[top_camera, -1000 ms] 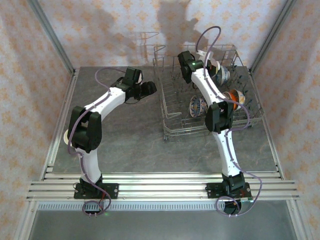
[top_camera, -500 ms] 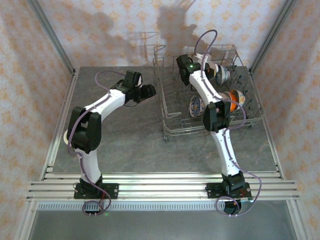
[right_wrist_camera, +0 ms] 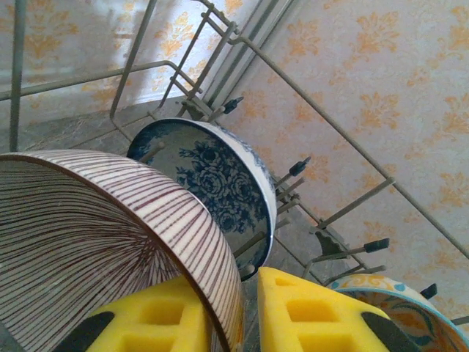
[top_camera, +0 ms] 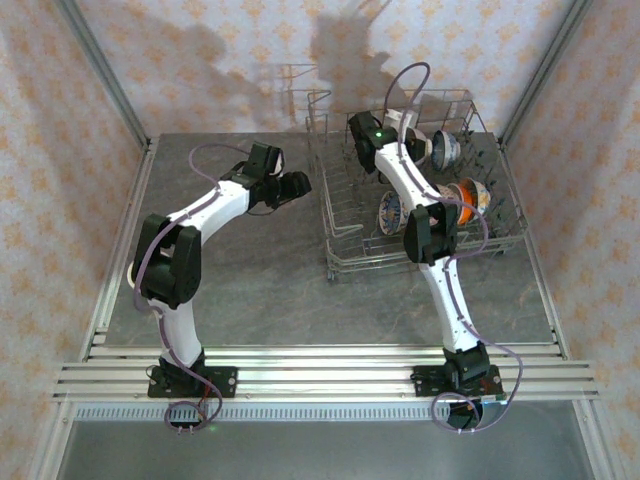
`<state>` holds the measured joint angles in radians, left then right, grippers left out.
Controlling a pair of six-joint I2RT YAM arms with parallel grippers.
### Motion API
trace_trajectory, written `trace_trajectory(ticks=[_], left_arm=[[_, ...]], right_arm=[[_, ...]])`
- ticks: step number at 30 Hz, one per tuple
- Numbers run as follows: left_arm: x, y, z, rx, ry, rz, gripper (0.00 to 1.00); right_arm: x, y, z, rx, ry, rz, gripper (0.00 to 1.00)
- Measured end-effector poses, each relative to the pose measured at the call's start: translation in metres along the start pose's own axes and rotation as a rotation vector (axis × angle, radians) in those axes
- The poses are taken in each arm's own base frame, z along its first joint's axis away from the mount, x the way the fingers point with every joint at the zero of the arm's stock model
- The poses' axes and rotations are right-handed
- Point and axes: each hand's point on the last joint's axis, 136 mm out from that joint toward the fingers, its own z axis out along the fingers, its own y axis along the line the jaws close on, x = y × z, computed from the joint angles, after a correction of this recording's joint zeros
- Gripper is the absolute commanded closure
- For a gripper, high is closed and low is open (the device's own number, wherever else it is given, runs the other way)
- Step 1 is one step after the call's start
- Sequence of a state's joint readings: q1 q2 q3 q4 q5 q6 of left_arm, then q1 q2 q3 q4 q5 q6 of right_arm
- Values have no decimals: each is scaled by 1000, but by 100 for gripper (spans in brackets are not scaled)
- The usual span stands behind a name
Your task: Load the bowls into the dish rack
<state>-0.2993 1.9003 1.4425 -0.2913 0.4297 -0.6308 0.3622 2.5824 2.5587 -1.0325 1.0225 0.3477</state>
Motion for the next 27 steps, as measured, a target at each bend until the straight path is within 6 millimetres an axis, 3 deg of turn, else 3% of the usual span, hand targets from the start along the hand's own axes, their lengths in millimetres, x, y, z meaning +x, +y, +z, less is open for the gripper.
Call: trace_trajectory(ticks=[20, 23, 27], left_arm=[[1, 1, -18, -5, -41, -18, 36], [-4, -3, -30, -7, -68, -11, 35], [-9, -6, -45, -14, -95, 0, 34]], right_arm=[[9, 19, -5, -136, 74, -55, 31], [4, 16, -11, -180, 91, -63, 15], [-8, 1, -25, -246, 108, -44, 11]])
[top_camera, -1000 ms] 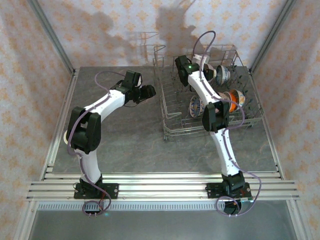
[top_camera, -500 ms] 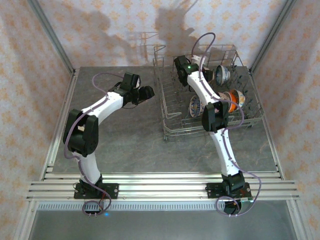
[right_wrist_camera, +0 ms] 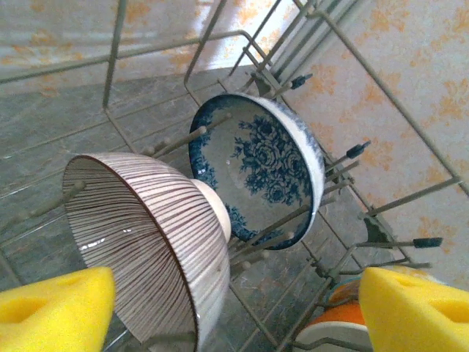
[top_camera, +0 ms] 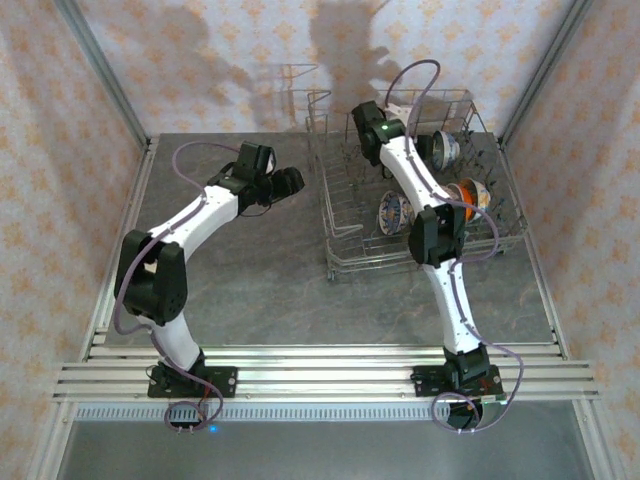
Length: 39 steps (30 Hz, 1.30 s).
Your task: Load the bowls into the dish rack
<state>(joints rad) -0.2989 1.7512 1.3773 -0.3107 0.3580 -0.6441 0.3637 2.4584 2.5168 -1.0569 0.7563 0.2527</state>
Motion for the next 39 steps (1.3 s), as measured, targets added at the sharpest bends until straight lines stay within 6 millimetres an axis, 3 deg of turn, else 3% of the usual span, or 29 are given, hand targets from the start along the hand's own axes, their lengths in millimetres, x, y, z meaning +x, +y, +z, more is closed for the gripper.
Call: trace_trajectory(ticks=[8, 13, 18, 22, 28, 32, 39], left_arm=[[2, 14, -31, -94, -19, -1, 33], [-1, 37, -69, -222, -59, -31, 31], [2, 82, -114, -405, -71, -105, 30], [6, 131, -145, -555, -58, -192, 30], [13, 199, -175, -743, -15, -299, 30], [16, 234, -178, -813, 28, -355, 30], [42, 295, -169, -919, 168, -441, 30]], right_arm=[[-28, -42, -46, -96, -19, 65, 10], [-23, -56, -65, -170, 8, 41, 10], [1, -60, -81, -288, 74, -19, 12], [30, -65, -99, -409, 130, -48, 13], [67, -70, -122, -563, 184, -61, 15], [77, -68, -128, -608, 198, -73, 15], [79, -75, -138, -643, 183, -84, 15]])
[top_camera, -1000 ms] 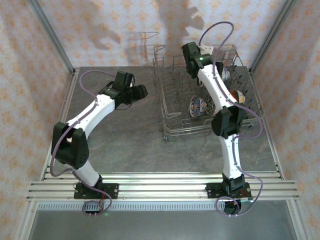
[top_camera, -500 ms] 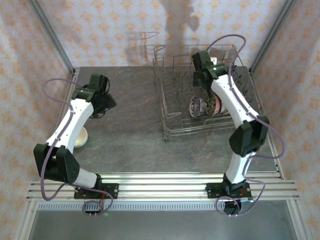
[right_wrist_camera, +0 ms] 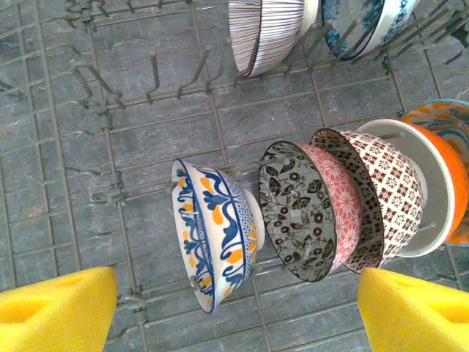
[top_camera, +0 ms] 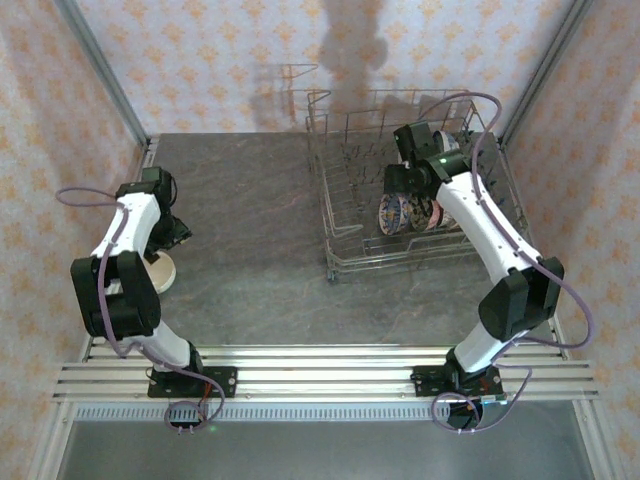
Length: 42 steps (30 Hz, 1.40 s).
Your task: Load the bowls into the dish rack
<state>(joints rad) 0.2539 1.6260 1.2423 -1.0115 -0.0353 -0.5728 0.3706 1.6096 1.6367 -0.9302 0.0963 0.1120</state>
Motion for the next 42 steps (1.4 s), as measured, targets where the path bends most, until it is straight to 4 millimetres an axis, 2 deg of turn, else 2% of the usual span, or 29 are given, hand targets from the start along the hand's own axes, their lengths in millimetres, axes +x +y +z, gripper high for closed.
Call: trace_trajectory(ticks=[4, 9, 16, 19, 27, 29, 32, 36, 38, 42], left_arm=[[-2, 0, 18, -19, 29, 21, 30], [-6, -4, 32, -10, 47, 41, 37], [-3, 1, 43, -16, 74, 64, 57], [-3, 1, 45, -12, 78, 69, 71], [2, -4, 48, 11, 108, 80, 98], [3, -6, 47, 23, 111, 71, 100], [9, -9, 42, 65, 113, 50, 100], [17, -25, 22, 137, 94, 29, 100], [21, -37, 6, 183, 67, 22, 100], [23, -64, -40, 308, -9, -18, 100]], right_arm=[[-4, -1, -8, -8, -24, -2, 16], [-2, 1, -6, -17, -14, -4, 17], [-6, 5, -1, -23, -7, -5, 18], [-9, 7, -1, -28, -12, -3, 18], [-14, 11, 3, -35, -11, -3, 19], [-14, 11, 4, -35, -8, -4, 19], [-14, 13, 6, -37, -3, -5, 19], [-23, 17, 4, -50, -21, 1, 20], [-30, 19, 0, -60, -37, 4, 20], [-43, 28, -8, -81, -71, 4, 21]])
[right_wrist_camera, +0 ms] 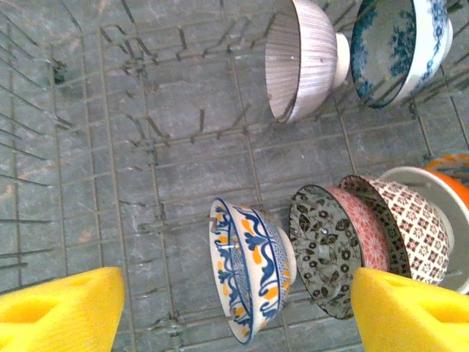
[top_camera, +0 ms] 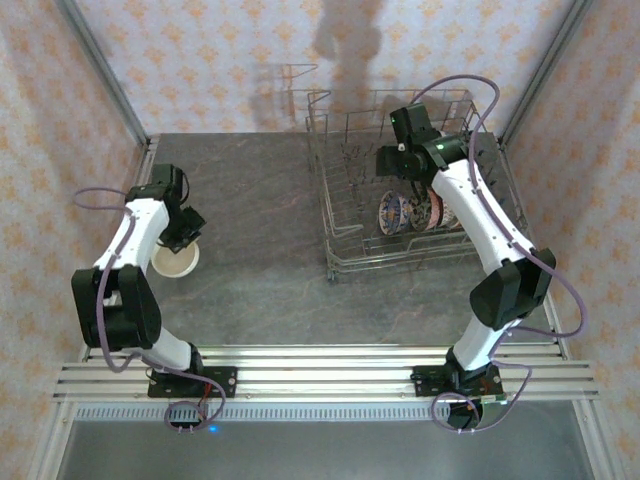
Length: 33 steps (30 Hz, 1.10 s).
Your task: Load the bowls into the dish rack
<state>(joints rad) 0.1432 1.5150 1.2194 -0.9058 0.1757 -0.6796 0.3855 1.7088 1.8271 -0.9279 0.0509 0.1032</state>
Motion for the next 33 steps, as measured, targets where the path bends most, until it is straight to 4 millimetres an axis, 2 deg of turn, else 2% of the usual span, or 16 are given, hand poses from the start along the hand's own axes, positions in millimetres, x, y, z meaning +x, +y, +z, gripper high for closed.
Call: trace_trajectory(ticks=[5, 8, 13, 16, 19, 22, 25, 28, 33], left_arm=[[-4, -62, -62, 207, -130, -59, 100], [-4, -109, -104, 347, -198, -79, 100], [7, -181, -174, 568, -293, -114, 100], [17, -212, -202, 656, -324, -137, 100], [26, -237, -216, 709, -339, -162, 100], [33, -255, -219, 731, -345, -179, 100], [41, -268, -219, 737, -344, -189, 100], [46, -276, -222, 748, -347, -196, 100], [51, -285, -237, 785, -357, -201, 100]], right_arm=[[-12, 20, -6, -50, -28, -15, 22], [-16, 40, -13, -105, -41, -48, 23], [-17, 89, -34, -238, -87, -138, 25], [-14, 123, -47, -322, -116, -188, 26], [-9, 156, -62, -402, -158, -231, 28], [-1, 181, -76, -472, -201, -254, 30], [3, 193, -86, -519, -237, -247, 33], [-2, 198, -91, -547, -276, -216, 36], [-8, 205, -90, -567, -319, -163, 42]])
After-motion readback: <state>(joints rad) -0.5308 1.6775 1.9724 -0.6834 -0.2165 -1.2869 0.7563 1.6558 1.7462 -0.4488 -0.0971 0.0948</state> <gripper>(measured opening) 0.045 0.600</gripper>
